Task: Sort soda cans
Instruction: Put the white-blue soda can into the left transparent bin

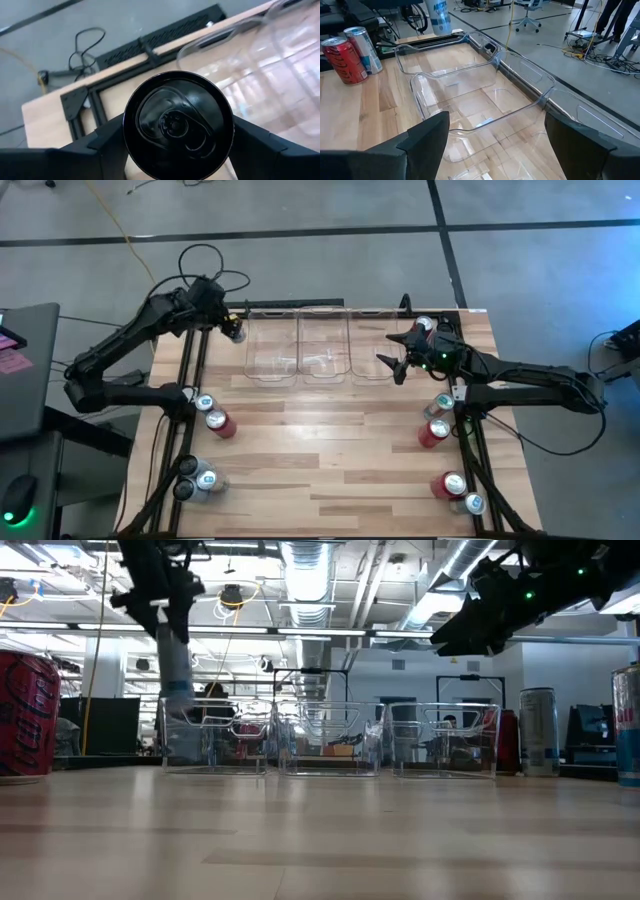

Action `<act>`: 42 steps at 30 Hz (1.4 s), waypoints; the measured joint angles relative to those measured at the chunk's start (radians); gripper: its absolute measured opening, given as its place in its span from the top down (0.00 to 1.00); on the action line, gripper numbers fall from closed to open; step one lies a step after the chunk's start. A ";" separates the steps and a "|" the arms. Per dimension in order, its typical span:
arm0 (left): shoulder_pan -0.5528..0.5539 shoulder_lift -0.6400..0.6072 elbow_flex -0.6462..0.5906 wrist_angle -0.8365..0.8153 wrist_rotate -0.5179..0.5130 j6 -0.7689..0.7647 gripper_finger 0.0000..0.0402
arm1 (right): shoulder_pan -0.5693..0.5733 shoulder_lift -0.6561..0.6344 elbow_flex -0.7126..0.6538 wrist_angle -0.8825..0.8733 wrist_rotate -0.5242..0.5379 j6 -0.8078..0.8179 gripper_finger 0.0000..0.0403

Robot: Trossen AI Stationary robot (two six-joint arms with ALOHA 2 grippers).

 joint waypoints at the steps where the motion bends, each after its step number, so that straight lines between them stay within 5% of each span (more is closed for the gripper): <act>1: -0.011 0.000 0.011 0.001 0.001 -0.001 0.33 | 0.000 0.000 0.000 0.000 0.000 0.000 0.13; 16: -0.186 0.146 0.053 0.191 0.019 0.119 0.33 | 0.001 0.000 0.000 0.035 0.000 0.008 0.13; 26: -0.088 0.338 0.053 0.232 0.015 0.174 0.33 | 0.002 0.000 0.000 0.012 0.000 0.009 0.13; 42: 0.004 0.478 0.053 0.327 0.045 0.219 0.32 | 0.002 0.000 0.000 -0.025 0.000 0.007 0.13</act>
